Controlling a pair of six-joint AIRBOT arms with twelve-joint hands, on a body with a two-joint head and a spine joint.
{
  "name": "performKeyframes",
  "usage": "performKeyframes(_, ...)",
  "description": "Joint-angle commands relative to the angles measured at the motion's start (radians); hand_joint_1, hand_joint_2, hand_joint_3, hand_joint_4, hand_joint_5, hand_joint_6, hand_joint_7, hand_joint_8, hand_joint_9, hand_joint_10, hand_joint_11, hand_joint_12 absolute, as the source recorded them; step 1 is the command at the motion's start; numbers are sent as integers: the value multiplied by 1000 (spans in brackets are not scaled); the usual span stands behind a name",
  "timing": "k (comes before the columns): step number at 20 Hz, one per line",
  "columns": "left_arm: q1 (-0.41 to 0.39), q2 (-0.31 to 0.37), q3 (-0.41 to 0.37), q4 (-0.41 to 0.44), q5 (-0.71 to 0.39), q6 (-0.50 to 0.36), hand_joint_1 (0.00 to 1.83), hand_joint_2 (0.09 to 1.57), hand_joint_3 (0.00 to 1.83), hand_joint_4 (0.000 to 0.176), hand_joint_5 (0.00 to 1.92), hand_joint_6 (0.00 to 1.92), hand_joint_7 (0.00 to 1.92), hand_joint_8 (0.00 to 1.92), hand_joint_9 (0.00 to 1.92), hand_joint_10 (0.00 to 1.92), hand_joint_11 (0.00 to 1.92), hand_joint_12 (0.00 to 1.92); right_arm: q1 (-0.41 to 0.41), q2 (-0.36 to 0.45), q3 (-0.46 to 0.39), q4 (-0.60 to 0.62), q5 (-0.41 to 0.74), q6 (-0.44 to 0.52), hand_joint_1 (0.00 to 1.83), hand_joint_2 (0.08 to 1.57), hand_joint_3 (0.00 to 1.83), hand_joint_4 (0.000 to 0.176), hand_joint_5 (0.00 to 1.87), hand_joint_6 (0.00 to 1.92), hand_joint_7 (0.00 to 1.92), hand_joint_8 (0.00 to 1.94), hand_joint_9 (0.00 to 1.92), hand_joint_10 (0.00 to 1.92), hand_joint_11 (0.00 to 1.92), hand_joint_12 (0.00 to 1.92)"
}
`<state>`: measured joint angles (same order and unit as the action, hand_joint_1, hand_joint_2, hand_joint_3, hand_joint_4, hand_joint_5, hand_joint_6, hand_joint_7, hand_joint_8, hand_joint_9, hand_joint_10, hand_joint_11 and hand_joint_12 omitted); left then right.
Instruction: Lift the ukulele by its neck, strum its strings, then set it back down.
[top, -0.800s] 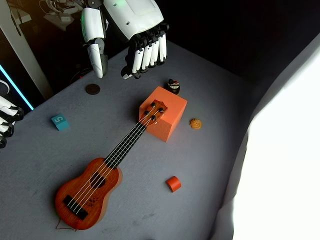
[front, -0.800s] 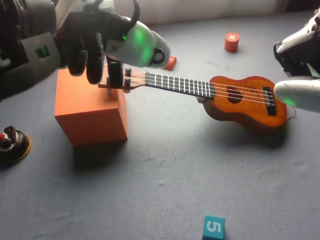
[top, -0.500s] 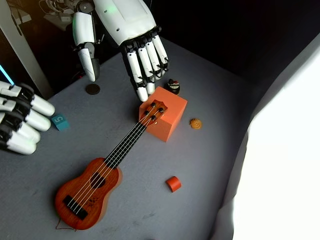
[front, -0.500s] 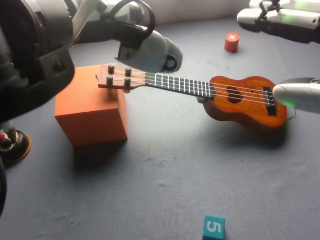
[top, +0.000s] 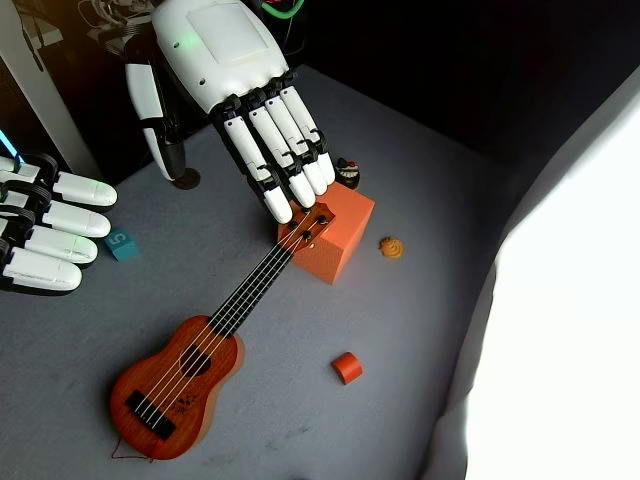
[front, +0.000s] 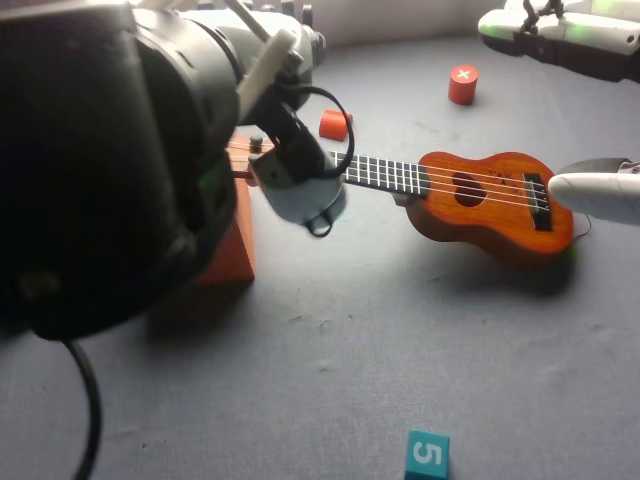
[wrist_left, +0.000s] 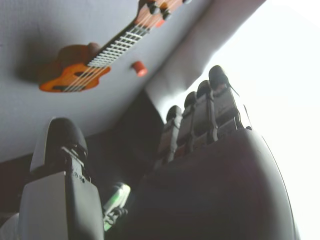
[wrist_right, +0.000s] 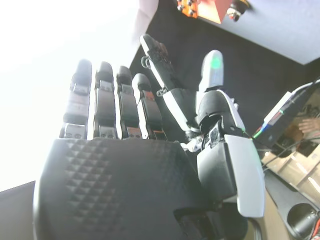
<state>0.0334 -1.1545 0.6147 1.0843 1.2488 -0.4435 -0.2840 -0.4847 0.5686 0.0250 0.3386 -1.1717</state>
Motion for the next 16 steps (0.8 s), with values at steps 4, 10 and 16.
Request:
performKeyframes(4, 31, -46, 7, 129, 67, -73, 1142, 993, 0, 41, 0, 0, 0, 0, 0, 0, 0, 0, -1, 0, -9, 63, 152, -55, 256, 1264, 7, 0, 78, 1, 92, 0, 100, 6, 0, 394)
performKeyframes(10, 111, -32, 10, 228, -6, -96, 1070, 996, 0, 29, 0, 0, 0, 0, 0, 0, 0, 0, -5, 0, -21, 151, 166, -143, 347, 1247, 0, 0, 111, 15, 145, 8, 114, 21, 0, 373)
performKeyframes(16, 186, -70, 71, 315, -65, -149, 1079, 987, 0, 0, 0, 0, 0, 0, 0, 0, 0, 0, -43, -8, -45, 344, 254, -385, 234, 1271, 0, 0, 167, 22, 151, 11, 174, 39, 0, 522)
